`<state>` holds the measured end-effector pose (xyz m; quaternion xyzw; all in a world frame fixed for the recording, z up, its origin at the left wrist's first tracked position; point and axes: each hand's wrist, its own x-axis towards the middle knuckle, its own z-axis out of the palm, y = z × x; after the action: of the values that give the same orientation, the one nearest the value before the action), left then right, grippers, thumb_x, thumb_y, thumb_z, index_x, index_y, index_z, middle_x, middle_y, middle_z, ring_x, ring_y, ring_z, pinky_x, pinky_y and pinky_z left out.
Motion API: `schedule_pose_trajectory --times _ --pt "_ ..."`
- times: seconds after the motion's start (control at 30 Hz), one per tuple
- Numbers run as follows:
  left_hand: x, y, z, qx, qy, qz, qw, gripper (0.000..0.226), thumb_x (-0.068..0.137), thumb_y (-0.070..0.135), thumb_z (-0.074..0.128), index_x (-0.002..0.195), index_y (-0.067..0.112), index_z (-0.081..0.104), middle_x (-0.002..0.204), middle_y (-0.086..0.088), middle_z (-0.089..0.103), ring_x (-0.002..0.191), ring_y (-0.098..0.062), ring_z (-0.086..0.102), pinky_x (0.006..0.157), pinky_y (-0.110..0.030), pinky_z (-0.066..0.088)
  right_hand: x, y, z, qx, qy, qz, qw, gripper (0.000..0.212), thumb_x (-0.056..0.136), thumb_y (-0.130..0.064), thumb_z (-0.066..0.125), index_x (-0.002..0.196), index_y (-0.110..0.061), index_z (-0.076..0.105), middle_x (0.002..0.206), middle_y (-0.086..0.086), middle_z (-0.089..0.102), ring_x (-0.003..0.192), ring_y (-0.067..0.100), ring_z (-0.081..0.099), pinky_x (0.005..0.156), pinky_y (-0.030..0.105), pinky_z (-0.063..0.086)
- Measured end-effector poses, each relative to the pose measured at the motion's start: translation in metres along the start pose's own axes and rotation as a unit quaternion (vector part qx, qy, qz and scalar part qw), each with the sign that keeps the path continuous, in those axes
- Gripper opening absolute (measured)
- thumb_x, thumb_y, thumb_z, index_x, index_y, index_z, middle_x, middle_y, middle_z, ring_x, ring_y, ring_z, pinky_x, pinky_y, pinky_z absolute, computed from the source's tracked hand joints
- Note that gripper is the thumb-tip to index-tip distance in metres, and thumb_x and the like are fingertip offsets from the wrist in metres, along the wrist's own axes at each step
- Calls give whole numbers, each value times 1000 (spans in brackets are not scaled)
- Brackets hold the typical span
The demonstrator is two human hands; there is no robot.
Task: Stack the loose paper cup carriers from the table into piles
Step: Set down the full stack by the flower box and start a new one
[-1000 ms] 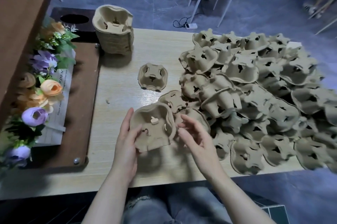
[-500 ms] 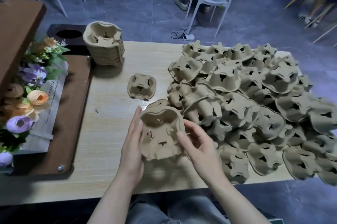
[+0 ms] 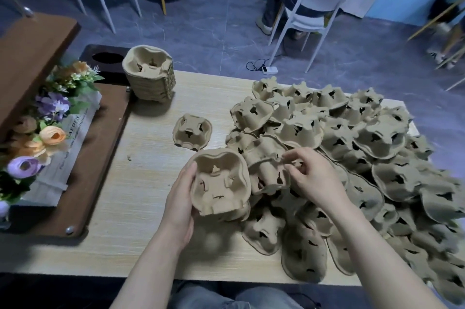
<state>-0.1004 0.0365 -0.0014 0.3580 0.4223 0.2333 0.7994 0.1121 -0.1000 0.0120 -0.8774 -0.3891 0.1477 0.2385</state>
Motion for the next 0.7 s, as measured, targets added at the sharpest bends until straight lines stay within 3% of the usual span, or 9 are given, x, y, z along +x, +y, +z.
schedule_pose_trajectory --times 0.13,0.27,0.5,0.6,0.7 --pt "-4 1 9 12 21 23 999 48 85 42 56 126 19 65 123 -3 70 120 -22 62 110 -52 41 -2 4 2 -2 14 -24 1000 16 85 -19 70 83 -32 63 87 -13 63 75 1 52 70 28 42" --pt "-5 -5 14 16 67 60 996 26 100 26 49 117 23 68 118 2 72 117 -18 64 109 -51 42 -13 2 -8 45 40 -53 997 14 85 -15 71 84 -28 65 79 -13 63 71 7 54 63 20 39" --pt "-6 -3 14 24 83 64 994 28 101 22 48 122 22 66 119 5 71 116 -15 64 108 -48 43 -57 -13 -35 148 104 -69 981 25 84 -12 70 86 -37 64 73 -11 65 54 10 53 52 19 40" --pt "-5 3 13 43 60 63 995 26 100 22 49 120 23 66 115 6 73 111 -13 66 100 -41 49 -73 -24 -33 215 188 -69 956 25 84 -14 75 89 -37 66 74 -11 65 56 8 53 55 19 43" --pt "-7 9 16 65 17 63 996 26 100 22 49 120 20 66 113 6 73 105 -9 68 91 -33 51 -78 -46 -24 274 258 -133 917 12 83 -22 65 87 -32 69 82 -13 66 65 3 56 61 12 43"
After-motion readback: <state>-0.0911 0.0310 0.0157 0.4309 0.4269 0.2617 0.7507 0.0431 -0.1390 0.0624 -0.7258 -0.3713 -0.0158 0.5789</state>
